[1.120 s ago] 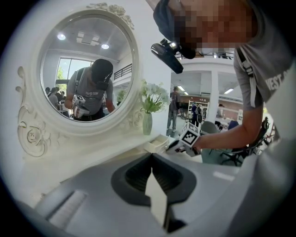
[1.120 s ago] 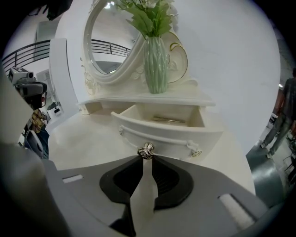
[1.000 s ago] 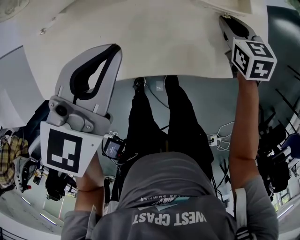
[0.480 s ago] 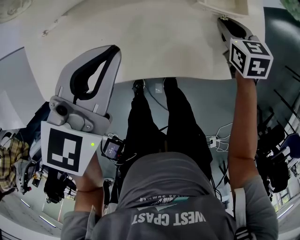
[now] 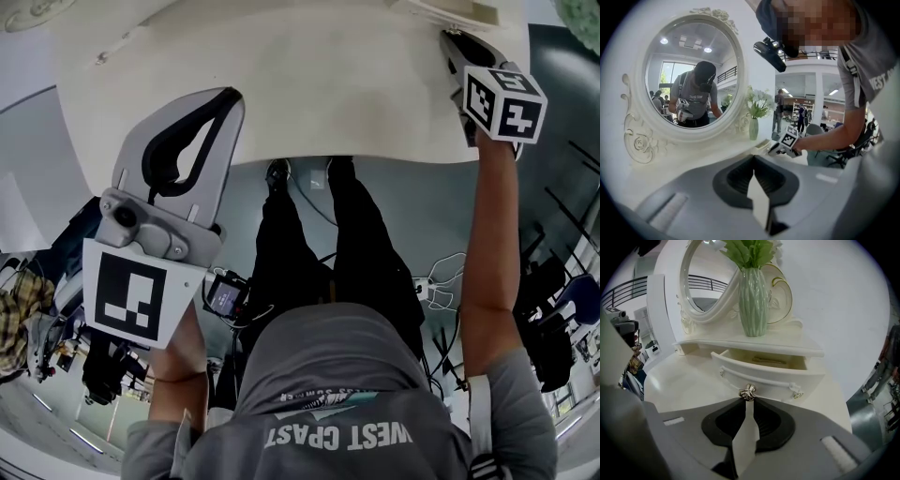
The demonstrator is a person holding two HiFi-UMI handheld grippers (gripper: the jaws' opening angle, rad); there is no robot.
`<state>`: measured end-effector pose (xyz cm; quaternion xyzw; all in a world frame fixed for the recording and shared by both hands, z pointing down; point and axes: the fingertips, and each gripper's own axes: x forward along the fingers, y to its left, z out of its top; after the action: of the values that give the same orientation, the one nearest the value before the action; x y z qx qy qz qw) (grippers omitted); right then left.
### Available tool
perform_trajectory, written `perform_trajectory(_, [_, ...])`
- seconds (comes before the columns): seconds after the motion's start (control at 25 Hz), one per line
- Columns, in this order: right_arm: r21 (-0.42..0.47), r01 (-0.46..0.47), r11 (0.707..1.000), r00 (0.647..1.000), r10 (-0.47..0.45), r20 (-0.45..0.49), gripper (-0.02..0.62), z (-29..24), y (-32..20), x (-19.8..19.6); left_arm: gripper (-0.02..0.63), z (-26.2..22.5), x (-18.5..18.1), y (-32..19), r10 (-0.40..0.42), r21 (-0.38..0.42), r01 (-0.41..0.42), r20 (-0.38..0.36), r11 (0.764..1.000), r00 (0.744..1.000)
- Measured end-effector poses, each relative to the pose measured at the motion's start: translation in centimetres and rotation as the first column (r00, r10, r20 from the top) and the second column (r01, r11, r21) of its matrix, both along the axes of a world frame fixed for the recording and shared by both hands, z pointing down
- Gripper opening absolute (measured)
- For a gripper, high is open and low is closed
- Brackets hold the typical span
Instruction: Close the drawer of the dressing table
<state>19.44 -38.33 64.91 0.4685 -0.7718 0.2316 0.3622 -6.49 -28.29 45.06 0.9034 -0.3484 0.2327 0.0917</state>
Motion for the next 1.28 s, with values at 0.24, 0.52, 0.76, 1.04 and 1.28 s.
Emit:
perform_trajectory(0.24, [0.001,0.007,1.000,1.000,-0.007,-0.007,0.057,0.2,-1.8,-0.1,0.003,0.0,-0.1,-0.4,0.000,0.009,0.000,-0.001,1.000,1.000])
perform_trajectory(0.52, [0.009,0.007,1.000,1.000,-0.007,0.004,0.057,0.4,-3.5,-0.5,0.003,-0.3,-0.7,-0.2,-0.017,0.017,0.017,0.010,1.000,1.000])
perform_trajectory(0.76, [0.016,0.011,1.000,1.000,-0.011,-0.008,0.057,0.2,-4.8,-0.6,0.003,-0.7,-1.2,0.2,-0.026,0.026,0.026,0.009,0.999,1.000])
perform_trajectory(1.04, [-0.010,0.005,1.000,1.000,-0.005,-0.006,0.058,0.5,-5.6,-0.9,0.003,-1.7,-2.1,0.4,-0.038,0.034,0.038,0.014,0.999,0.999])
perform_trajectory(1.28, [-0.030,-0.013,0.999,1.000,0.013,-0.001,0.061,0.4,-6.0,-1.0,0.003,-3.0,-2.2,0.3,-0.038,0.055,0.037,0.013,0.998,0.999])
